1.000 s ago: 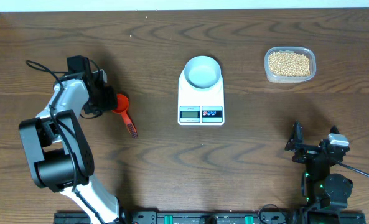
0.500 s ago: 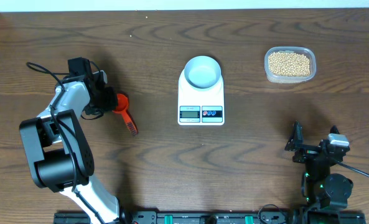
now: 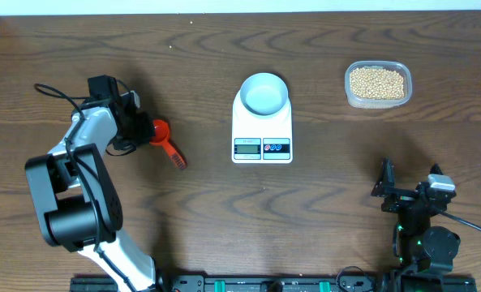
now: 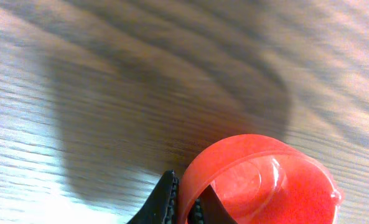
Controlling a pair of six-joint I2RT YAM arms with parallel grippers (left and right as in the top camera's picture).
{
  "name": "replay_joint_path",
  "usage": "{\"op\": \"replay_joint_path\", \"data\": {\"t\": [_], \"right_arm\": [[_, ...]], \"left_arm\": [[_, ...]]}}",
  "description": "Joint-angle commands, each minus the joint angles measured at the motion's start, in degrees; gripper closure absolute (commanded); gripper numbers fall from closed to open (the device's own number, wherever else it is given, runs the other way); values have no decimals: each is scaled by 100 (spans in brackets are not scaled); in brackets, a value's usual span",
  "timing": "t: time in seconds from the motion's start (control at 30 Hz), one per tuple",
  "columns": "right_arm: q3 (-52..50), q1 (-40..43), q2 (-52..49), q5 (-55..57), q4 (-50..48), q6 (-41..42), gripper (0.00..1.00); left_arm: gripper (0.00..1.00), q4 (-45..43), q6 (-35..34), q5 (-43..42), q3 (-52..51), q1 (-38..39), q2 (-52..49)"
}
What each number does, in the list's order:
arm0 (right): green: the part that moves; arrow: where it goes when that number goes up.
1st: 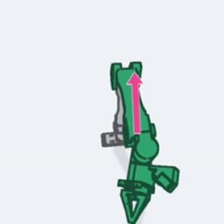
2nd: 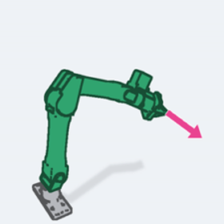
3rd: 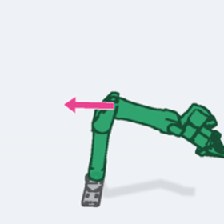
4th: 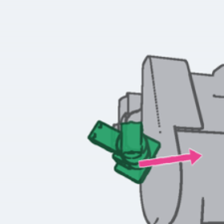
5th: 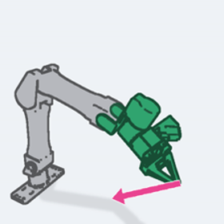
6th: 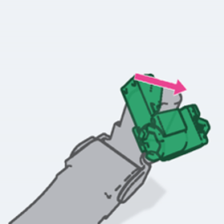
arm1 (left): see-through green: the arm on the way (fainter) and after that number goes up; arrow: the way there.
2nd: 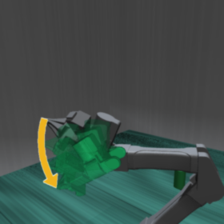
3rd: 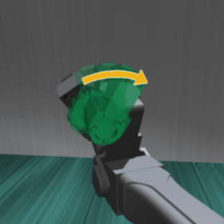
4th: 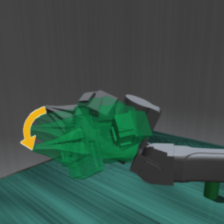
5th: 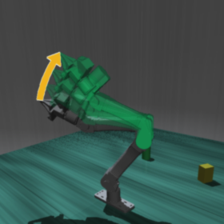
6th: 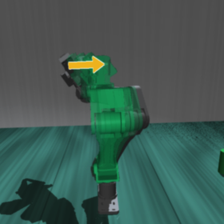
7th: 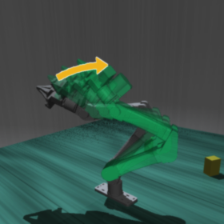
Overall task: Scoop item into bowl and weigh 50g on scale
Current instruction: 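Lift the red scoop with the left gripper toward the scale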
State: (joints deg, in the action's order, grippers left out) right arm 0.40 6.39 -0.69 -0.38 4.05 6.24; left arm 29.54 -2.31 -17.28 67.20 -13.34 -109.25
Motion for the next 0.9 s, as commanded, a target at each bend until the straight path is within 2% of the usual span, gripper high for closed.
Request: {"op": "replay_joint_path", "data": {"t": [0.0, 0.13, 0.3, 0.57, 0.87], "right_arm": [[-9, -55, 31, 24, 28, -76, 1], [-9, -55, 31, 24, 28, -76, 1], [-9, -55, 31, 24, 28, -76, 1], [-9, -55, 31, 20, -111, -74, 1], [-9, -55, 31, -992, -745, 682, 1]], "left_arm": [[93, -11, -514, -798, 15, 9, 778], [93, 11, -1335, -1305, 15, 20, 1604], [93, 107, -2024, -1622, 15, 162, 2345], [93, 391, -2446, -1620, 15, 660, 2640], [93, 334, -2614, -1617, 15, 1318, 2640]]}}
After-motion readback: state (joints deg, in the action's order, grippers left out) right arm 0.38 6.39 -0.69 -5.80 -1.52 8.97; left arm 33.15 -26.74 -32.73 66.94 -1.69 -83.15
